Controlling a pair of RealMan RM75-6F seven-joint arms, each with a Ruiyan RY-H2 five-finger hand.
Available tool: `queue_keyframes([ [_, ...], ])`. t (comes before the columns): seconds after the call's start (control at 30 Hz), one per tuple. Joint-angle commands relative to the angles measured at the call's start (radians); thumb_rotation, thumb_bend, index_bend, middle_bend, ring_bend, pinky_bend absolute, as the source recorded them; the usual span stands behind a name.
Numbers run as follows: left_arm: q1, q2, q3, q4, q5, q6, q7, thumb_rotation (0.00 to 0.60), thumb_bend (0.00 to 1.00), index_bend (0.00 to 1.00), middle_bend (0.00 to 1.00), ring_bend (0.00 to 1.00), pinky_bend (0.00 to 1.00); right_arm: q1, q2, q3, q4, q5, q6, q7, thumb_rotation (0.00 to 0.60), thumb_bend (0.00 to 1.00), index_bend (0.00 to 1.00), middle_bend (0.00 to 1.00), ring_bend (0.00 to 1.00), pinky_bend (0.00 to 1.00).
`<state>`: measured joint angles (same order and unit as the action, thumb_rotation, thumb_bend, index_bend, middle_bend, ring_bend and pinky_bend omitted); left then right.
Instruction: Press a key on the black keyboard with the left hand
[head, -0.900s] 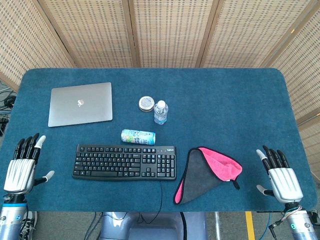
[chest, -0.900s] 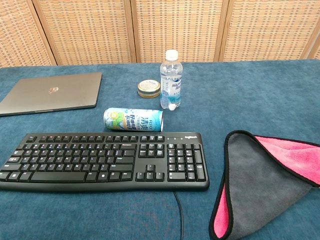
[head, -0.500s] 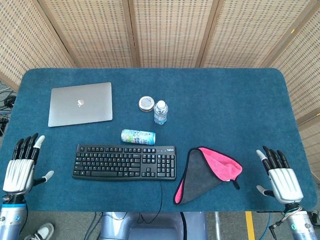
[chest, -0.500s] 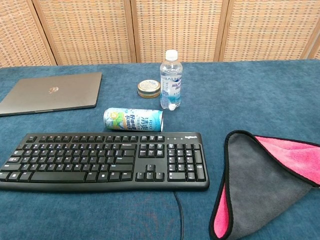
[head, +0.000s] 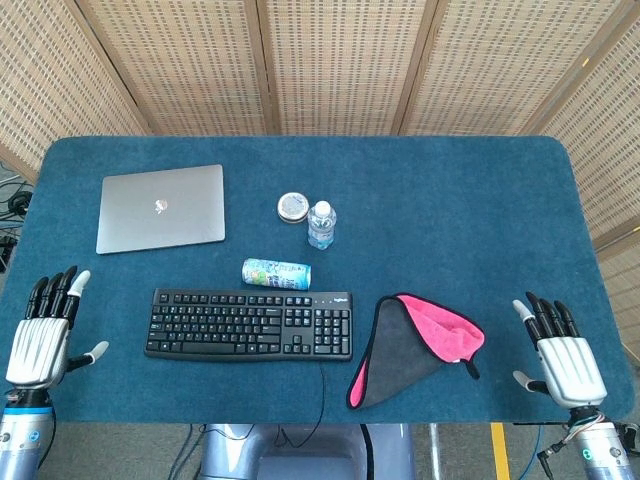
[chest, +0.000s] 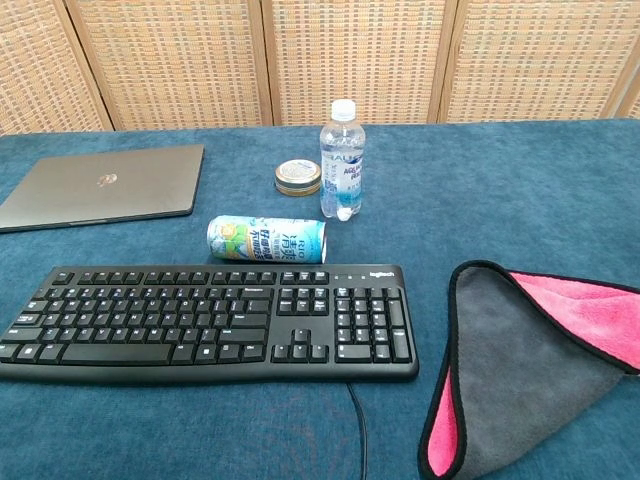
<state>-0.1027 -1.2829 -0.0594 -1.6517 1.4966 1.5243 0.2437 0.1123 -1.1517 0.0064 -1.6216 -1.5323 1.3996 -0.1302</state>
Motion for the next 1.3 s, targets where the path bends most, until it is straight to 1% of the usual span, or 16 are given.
queue_keyframes([
  [0.03,0.000,0.000,0.000,-0.001,-0.001,-0.001,0.001,0.600,0.06,0.00,0.00,0.00,0.00,0.001,0.000,0.000,0.001,0.001,-0.002,0.000,0.600,0.02,0.00,0.00,0.00,0.00],
  [0.23,-0.002,-0.004,0.001,0.000,-0.001,-0.005,0.006,0.600,0.06,0.00,0.00,0.00,0.00,0.001,0.001,0.000,0.004,0.003,-0.005,0.003,0.600,0.02,0.00,0.00,0.00,0.00],
  [0.33,-0.002,-0.008,0.000,0.002,0.000,-0.002,0.007,0.600,0.10,0.00,0.01,0.02,0.01,0.000,0.001,0.001,0.003,0.005,-0.004,0.004,0.600,0.02,0.00,0.00,0.00,0.00],
  [0.37,-0.002,-0.010,-0.002,0.002,0.000,0.001,0.008,0.600,0.12,0.00,0.05,0.09,0.06,0.000,0.001,0.001,0.003,0.005,-0.003,0.004,0.600,0.01,0.00,0.00,0.00,0.00],
  [0.43,-0.002,-0.016,-0.005,0.000,0.000,0.006,0.010,0.600,0.17,0.00,0.19,0.26,0.20,0.000,0.001,0.001,0.002,0.005,-0.002,0.003,0.600,0.02,0.00,0.00,0.00,0.00],
  [0.47,-0.004,-0.018,-0.006,-0.004,0.003,0.005,0.006,0.600,0.22,0.00,0.30,0.37,0.28,-0.001,0.001,0.002,0.002,0.005,-0.001,0.003,0.600,0.02,0.00,0.00,0.00,0.00],
  [0.5,-0.006,-0.018,-0.003,-0.009,0.006,-0.001,-0.001,0.600,0.26,0.00,0.38,0.43,0.31,-0.001,0.001,0.002,0.002,0.005,-0.001,0.002,0.600,0.02,0.00,0.00,0.00,0.00],
  [0.6,-0.016,-0.014,0.003,-0.022,0.021,-0.015,-0.011,0.600,0.39,0.00,0.56,0.58,0.38,-0.001,0.001,0.001,0.001,0.005,-0.001,0.000,0.600,0.02,0.00,0.00,0.00,0.00],
  [0.63,-0.020,-0.012,0.005,-0.026,0.025,-0.021,-0.002,0.600,0.43,0.00,0.59,0.61,0.40,-0.001,0.000,0.001,0.001,0.004,-0.001,0.000,0.600,0.02,0.00,0.00,0.00,0.00],
  [0.7,-0.030,-0.003,0.010,-0.048,0.023,-0.044,0.028,0.600,0.56,0.00,0.64,0.66,0.42,0.000,0.000,0.001,0.001,0.003,-0.001,0.001,0.600,0.02,0.00,0.00,0.00,0.00],
  [0.8,-0.046,0.046,0.023,-0.149,-0.032,-0.123,0.065,0.600,0.68,0.00,0.67,0.67,0.44,0.000,0.000,0.002,0.002,0.006,-0.002,0.004,0.600,0.02,0.00,0.00,0.00,0.00],
  [0.87,-0.063,0.091,0.032,-0.218,-0.072,-0.187,0.073,0.600,0.72,0.00,0.67,0.68,0.44,0.000,0.001,0.003,0.003,0.008,-0.003,0.007,0.600,0.02,0.00,0.00,0.00,0.00],
  [0.93,-0.095,0.158,0.038,-0.306,-0.144,-0.276,0.096,0.600,0.74,0.00,0.67,0.68,0.44,0.000,0.002,0.004,0.004,0.010,-0.005,0.011,0.600,0.02,0.00,0.00,0.00,0.00],
  [1.0,-0.123,0.199,0.037,-0.352,-0.196,-0.335,0.129,0.600,0.76,0.00,0.67,0.68,0.44,0.001,0.002,0.003,0.004,0.010,-0.007,0.012,0.600,0.02,0.00,0.00,0.00,0.00],
  [1.17,-0.217,0.279,0.044,-0.435,-0.373,-0.501,0.217,0.600,0.78,0.00,0.67,0.68,0.44,0.002,0.001,0.001,0.004,0.003,-0.007,0.012,0.600,0.02,0.00,0.00,0.00,0.00],
  [1.3,-0.281,0.301,0.040,-0.461,-0.509,-0.576,0.243,0.600,0.78,0.00,0.67,0.68,0.44,0.001,0.002,0.000,0.003,0.001,-0.004,0.014,0.600,0.02,0.00,0.00,0.00,0.00],
])
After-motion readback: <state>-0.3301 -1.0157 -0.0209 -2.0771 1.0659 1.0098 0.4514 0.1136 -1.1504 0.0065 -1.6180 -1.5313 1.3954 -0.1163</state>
